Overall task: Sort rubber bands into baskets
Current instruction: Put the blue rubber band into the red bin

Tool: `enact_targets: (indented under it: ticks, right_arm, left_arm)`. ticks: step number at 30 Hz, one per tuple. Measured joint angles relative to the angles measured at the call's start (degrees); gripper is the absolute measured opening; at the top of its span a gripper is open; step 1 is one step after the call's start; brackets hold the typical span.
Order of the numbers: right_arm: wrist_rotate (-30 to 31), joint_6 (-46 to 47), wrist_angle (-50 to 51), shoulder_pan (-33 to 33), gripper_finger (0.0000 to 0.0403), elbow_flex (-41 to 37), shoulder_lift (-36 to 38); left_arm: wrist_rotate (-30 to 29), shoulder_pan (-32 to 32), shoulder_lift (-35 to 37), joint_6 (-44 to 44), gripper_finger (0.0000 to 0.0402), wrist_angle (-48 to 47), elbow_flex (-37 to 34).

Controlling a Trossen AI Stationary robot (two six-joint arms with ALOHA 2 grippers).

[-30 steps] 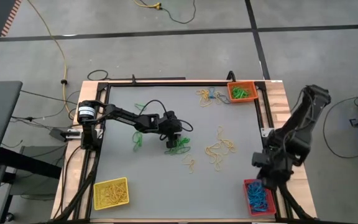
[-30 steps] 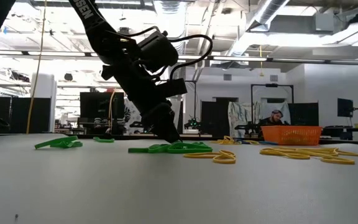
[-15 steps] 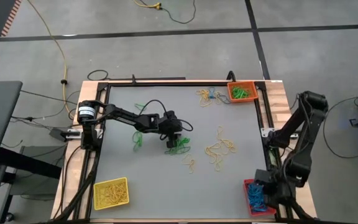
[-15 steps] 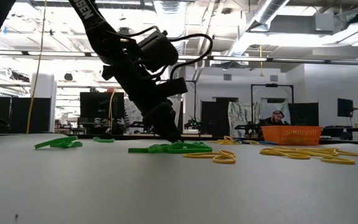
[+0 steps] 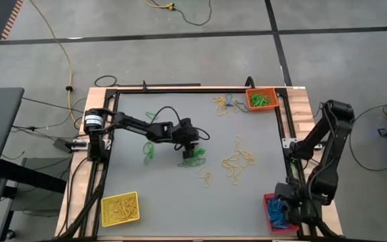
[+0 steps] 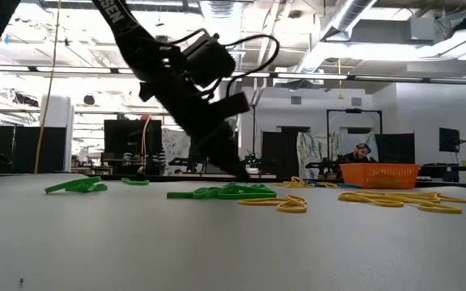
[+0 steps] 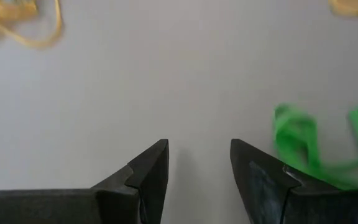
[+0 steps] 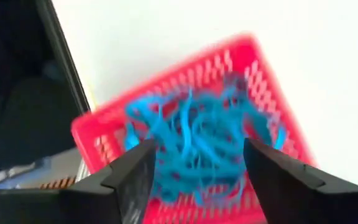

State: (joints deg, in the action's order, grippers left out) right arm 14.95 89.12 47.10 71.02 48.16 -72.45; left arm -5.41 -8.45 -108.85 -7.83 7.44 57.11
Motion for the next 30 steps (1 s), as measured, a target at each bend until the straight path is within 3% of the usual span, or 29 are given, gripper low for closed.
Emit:
enact_targets:
  ticks: [13, 26, 30]
  right_arm:
    - [23.65, -18.92, 6.7, -6.17, 0.0276, 0.0, 1.32]
    - [48.27, -38.05, 6.58, -20.76, 0.0276, 0.0, 1.32]
    - [55.0, -40.84, 6.15, -26.4, 0.0276, 0.0, 1.32]
  left_arm:
    - [0.0, 0.0, 0.01, -6.29, 0.0163, 0.02, 11.28]
    - [0.02, 0.0, 0.01, -6.56, 0.0163, 0.54, 24.35]
    - [1.76, 0.0, 0.01, -7.37, 0.0163, 7.34, 25.19]
